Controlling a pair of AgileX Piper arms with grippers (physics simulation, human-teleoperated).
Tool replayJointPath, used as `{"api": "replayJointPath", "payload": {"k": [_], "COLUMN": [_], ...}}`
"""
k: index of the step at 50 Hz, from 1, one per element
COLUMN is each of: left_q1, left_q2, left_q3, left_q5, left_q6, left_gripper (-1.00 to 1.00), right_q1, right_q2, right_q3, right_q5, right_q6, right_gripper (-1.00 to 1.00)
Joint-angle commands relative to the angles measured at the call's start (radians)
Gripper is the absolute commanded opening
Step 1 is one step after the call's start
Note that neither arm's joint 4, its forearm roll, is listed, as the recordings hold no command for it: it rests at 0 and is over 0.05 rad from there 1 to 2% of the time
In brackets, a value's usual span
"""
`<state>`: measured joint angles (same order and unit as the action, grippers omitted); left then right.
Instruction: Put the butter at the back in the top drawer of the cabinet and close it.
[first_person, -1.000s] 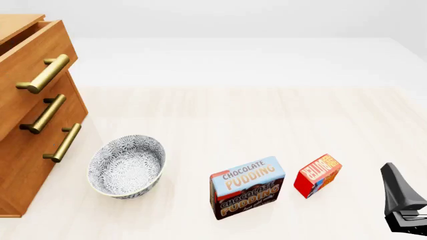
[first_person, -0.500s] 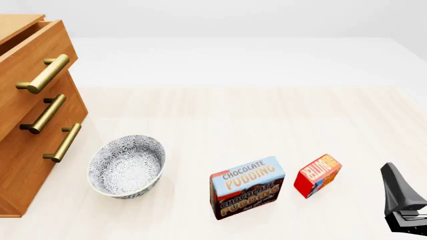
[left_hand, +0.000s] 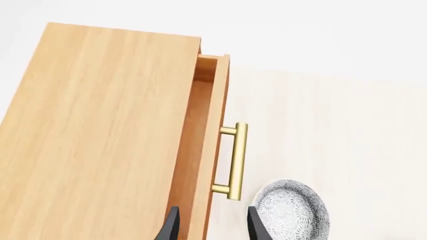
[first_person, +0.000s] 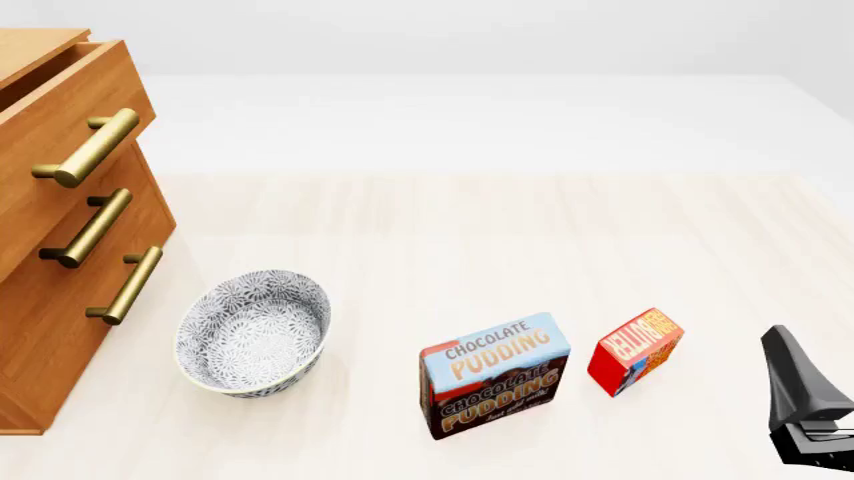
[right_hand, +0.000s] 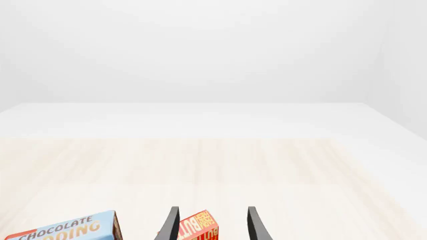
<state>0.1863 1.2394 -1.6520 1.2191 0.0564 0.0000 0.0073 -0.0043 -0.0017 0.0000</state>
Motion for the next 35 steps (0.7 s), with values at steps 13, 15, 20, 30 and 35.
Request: {"api": "replayJointPath", "payload": {"k": [13, 15, 20, 30, 35], "left_q1": [0.004, 0.004, 0.003, 0.005, 0.005], "left_q2": [0.049, 0.053, 0.062, 0.074, 0.079], "left_q3": [0.029, 0.036, 0.052, 0.077, 0.094], "left_q5": [-0.043, -0.05, -0.067, -0.091, -0.105], "left_q6": [0.004, 0.003, 0.003, 0.008, 0.009], "left_gripper": [1.0, 1.0, 1.0, 1.0, 1.0], "right_q1": [0.0, 0.0, 0.0, 0.0, 0.0], "right_q2": [0.0, 0.0, 0.0, 0.0, 0.0], "right_q3": [0.0, 0.0, 0.0, 0.0, 0.0], "right_q5": [0.0, 0.0, 0.0, 0.0, 0.0], "right_q6": [0.0, 0.0, 0.0, 0.0, 0.0], "right_gripper": [1.0, 1.0, 1.0, 1.0, 1.0]}}
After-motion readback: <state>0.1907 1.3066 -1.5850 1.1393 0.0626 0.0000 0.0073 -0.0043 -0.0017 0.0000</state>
